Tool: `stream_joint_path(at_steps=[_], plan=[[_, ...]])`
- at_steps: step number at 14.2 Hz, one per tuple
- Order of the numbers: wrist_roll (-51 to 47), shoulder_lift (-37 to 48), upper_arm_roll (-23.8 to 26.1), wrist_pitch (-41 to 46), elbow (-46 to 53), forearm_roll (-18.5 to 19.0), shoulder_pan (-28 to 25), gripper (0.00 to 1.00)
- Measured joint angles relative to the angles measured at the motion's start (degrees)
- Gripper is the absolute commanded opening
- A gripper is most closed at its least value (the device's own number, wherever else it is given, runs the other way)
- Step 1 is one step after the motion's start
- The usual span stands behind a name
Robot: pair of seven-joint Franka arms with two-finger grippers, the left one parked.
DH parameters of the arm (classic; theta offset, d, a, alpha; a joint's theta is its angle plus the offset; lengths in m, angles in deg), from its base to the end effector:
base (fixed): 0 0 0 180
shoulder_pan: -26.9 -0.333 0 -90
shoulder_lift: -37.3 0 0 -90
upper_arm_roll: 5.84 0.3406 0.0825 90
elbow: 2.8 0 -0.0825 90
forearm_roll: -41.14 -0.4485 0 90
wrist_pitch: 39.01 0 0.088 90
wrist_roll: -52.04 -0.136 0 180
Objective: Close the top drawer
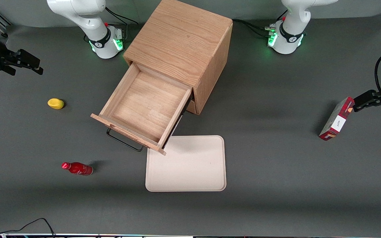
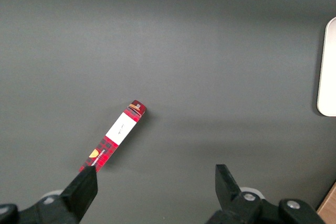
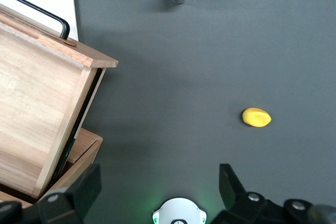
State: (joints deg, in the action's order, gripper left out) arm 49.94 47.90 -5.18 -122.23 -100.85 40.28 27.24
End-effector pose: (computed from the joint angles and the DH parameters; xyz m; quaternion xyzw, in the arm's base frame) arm 0.5405 0.0058 0.6432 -0.9992 0.0150 0.0370 0.0056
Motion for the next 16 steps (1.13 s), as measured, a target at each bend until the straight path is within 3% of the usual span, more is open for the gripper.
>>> stream_joint_path(at_steps=[10, 13, 16], plan=[[0.3, -0.9, -0.6, -1.4, 1.3, 0.0, -0.2, 1.0], [0.3, -4.3, 0.0, -1.4, 7.2, -1.0, -1.2, 1.0], [0.1, -12.9, 3.7, 2.3, 19.5, -1.4, -1.5, 1.0]])
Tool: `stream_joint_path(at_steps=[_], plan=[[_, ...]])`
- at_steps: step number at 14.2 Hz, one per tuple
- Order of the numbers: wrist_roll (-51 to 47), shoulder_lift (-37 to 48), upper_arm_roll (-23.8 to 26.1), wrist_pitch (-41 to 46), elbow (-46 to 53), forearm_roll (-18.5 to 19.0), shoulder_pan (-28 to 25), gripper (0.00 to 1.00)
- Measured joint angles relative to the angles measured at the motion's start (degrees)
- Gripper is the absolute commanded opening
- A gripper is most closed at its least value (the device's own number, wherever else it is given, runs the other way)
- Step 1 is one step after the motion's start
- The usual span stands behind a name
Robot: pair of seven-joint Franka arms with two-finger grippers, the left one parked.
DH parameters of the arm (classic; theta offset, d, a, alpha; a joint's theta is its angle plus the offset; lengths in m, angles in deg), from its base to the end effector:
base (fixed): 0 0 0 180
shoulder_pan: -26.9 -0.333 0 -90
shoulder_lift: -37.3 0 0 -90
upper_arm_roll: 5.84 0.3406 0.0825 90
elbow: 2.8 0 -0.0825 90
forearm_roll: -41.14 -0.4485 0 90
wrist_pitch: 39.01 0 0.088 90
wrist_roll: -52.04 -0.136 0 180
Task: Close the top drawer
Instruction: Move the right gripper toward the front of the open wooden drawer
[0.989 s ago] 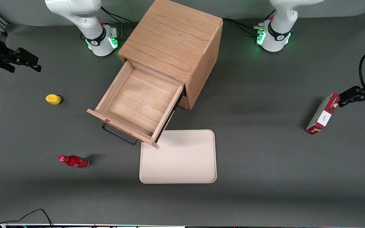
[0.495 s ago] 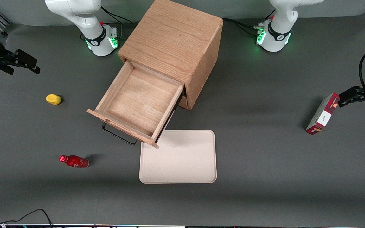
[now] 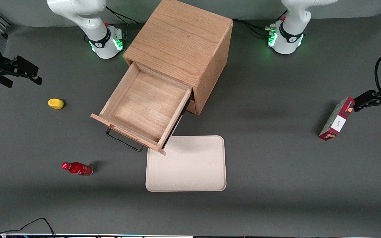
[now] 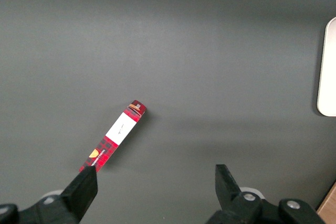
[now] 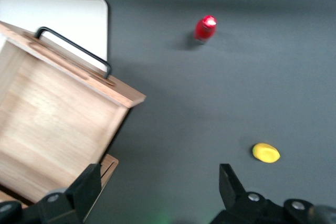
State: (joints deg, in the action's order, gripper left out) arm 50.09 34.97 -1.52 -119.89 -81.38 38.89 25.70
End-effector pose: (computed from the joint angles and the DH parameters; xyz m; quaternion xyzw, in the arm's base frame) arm 0.6107 0.0637 0.6864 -0.9992 -0.0342 0.0016 0.0209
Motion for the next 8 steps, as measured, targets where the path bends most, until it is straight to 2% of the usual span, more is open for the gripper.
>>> stream_joint_path(at_steps=[4, 8], plan=[[-3.9, -13.3, 4.4, 2.6, 16.2, 0.1, -1.8, 1.0], [-5.3, -16.9, 7.4, 3.5, 20.4, 0.4, -2.9, 1.0]])
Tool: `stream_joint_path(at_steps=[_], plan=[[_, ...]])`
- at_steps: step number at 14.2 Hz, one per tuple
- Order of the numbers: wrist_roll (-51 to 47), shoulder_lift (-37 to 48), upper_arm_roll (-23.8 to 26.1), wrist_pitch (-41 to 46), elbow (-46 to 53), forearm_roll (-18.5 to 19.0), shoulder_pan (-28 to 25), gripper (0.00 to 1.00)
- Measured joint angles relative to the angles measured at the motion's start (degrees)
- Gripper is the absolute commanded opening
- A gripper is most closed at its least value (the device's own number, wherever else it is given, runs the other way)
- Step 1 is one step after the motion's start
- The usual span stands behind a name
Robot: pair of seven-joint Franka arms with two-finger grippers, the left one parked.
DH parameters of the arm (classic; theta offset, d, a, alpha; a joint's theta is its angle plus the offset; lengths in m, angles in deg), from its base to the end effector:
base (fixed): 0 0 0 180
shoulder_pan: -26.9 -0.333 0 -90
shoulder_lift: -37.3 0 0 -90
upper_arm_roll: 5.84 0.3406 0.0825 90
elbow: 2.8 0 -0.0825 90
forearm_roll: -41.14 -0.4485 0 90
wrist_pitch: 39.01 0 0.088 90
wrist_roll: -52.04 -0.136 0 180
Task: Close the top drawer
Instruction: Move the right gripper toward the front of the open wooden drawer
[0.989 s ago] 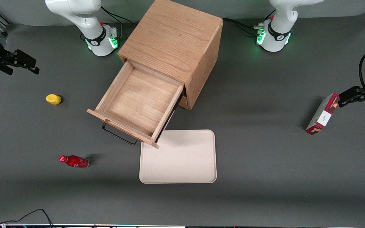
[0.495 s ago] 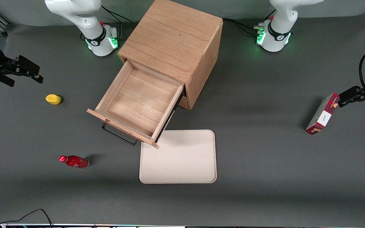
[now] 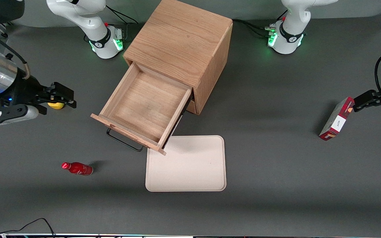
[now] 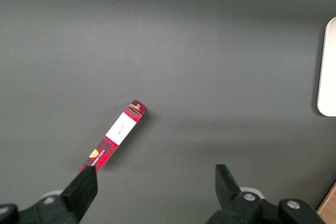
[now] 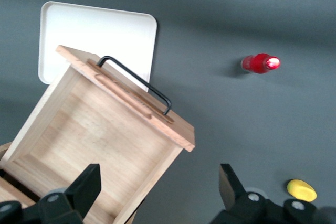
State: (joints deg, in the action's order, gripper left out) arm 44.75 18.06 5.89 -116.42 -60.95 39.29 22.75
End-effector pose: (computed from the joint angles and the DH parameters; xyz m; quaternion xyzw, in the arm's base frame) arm 0.6759 0.1655 0.6740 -0.9961 -0.0727 0.0061 0.0490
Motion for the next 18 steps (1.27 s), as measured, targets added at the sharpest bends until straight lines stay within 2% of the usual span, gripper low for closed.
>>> stream_joint_path(at_steps=[5, 12, 18], plan=[[1.1, 0.0, 0.8, 2.0, 0.4, -1.0, 0.0, 1.0], [29.9, -2.4, 1.0, 2.0, 0.8, -0.1, 0.0, 1.0], [35.6, -6.9, 1.0, 2.0, 4.5, -0.1, -0.8, 1.0]])
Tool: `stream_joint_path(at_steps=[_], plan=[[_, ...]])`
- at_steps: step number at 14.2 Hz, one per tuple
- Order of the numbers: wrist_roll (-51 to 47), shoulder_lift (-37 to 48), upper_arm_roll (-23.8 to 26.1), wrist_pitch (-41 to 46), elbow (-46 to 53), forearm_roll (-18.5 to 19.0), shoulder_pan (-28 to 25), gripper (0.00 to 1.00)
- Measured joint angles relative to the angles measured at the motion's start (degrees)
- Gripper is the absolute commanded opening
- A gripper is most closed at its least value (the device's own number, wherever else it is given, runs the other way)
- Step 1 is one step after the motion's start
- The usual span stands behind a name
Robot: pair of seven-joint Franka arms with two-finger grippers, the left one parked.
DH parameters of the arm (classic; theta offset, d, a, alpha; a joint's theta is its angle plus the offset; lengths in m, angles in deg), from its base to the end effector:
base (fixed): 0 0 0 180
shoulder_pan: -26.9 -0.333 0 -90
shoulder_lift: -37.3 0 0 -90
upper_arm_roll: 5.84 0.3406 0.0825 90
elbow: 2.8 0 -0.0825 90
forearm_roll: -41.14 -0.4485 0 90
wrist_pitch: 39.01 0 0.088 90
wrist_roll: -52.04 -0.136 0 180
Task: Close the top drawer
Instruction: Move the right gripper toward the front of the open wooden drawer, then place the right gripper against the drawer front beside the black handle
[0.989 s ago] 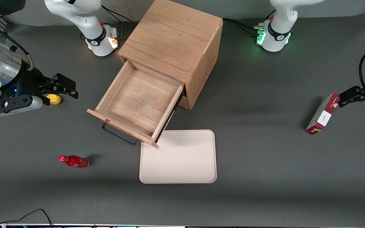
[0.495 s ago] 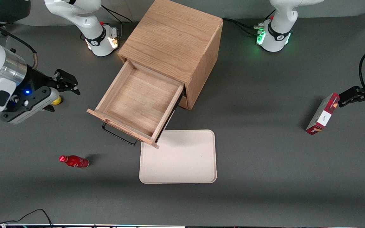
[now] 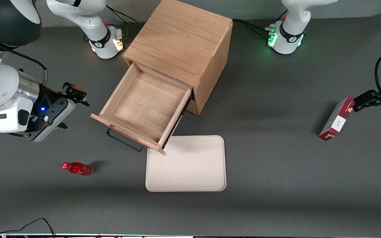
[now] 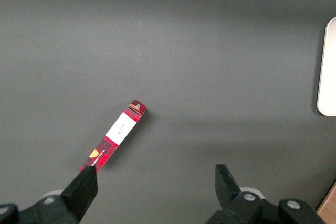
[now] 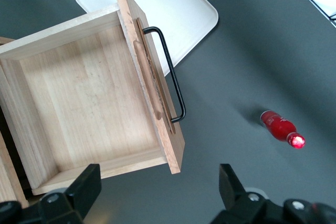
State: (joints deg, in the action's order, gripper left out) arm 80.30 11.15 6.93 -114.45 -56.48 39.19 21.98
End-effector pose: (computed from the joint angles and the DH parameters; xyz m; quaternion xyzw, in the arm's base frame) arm 0.7026 0.1825 0.6268 -0.9204 -0.3840 0.0262 0.0684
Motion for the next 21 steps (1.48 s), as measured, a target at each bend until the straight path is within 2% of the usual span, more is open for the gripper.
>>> stream_joint_path(at_steps=[5, 9, 16, 21], plan=[[6.2, 0.0, -0.1, 0.2, 1.5, 0.0, 0.1, 1.0], [7.1, -1.1, -0.1, -0.8, 1.4, 0.0, 0.1, 1.0], [5.2, -11.7, -0.1, -4.5, 1.1, -0.8, -0.2, 1.0], [4.3, -14.5, -0.1, -4.6, -0.4, -1.9, -0.3, 1.0]])
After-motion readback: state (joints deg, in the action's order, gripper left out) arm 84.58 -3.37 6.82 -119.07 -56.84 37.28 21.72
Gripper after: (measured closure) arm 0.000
